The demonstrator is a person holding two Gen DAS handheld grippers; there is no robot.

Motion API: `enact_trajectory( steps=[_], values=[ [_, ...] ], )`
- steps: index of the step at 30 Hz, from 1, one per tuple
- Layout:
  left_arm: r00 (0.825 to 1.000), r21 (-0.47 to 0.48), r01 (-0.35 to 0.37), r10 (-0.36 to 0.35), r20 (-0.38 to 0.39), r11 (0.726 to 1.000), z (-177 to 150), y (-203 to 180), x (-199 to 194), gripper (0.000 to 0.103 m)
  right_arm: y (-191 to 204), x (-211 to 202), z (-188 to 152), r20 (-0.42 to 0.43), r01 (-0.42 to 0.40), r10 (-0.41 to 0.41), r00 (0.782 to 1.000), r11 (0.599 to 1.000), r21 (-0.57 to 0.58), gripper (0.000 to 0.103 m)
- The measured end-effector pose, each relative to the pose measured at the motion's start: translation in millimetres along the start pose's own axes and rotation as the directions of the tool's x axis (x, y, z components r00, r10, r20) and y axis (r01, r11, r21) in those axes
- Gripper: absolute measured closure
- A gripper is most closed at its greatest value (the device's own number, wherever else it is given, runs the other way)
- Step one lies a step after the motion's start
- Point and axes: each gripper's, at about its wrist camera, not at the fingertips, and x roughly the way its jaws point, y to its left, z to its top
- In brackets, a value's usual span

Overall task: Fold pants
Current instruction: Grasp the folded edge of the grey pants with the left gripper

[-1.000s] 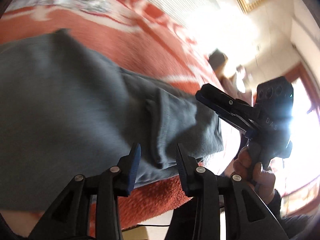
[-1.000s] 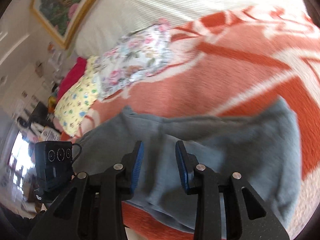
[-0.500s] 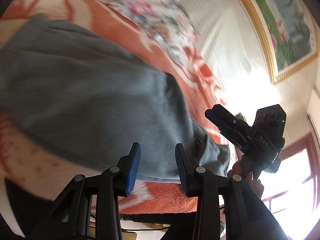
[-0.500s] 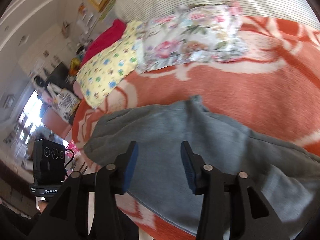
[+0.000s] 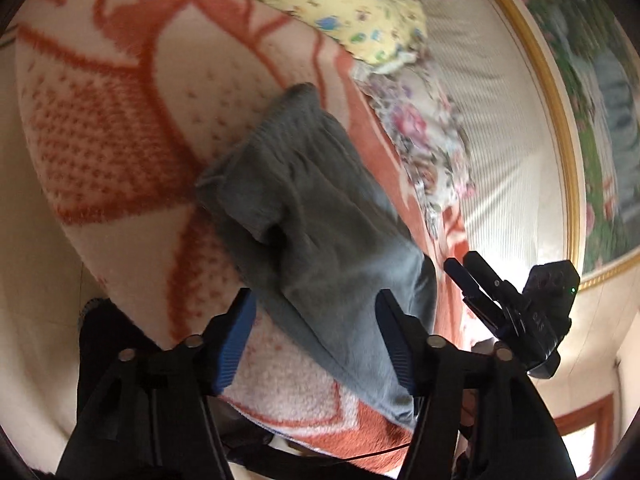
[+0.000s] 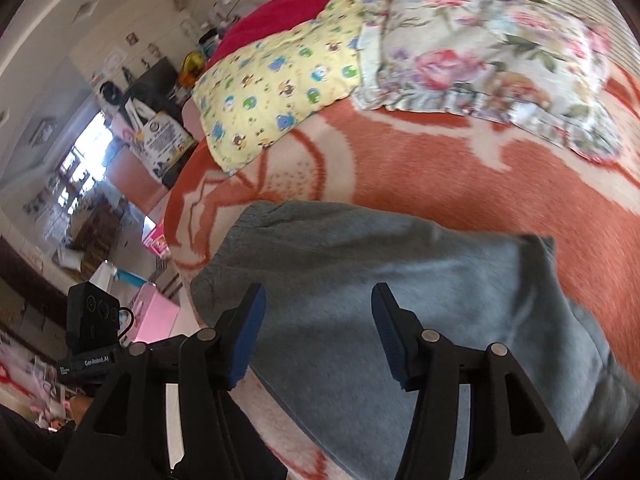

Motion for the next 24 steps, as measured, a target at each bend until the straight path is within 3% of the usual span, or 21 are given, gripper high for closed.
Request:
enact_trajectory(
  steps=[14, 18, 24],
  values=[
    [0.999, -0.163, -0.034, 0.036, 0.008, 0.986, 21.5, 36.0, 34.9, 0.033, 16.9, 74.9, 69.6, -0.12, -0.01, -0.009, 0.993, 0.987, -0.157, 0.039],
    [0.999, -0.172, -0.037, 0.04, 0.015, 0.984, 23.5, 40.0, 36.9, 0.033, 25.6, 106.8, 86.8, -0.197, -0.045, -0.005, 0.98, 0.967, -0.252, 0.039],
    [0.998, -0.192, -0.052, 0.058, 0.03, 0.98, 26.8, 38.7, 42.7, 0.029, 36.7, 156.4, 107.3, -0.334, -0.12, -0.006, 0.943, 0.927, -0.356, 0.039]
  ],
)
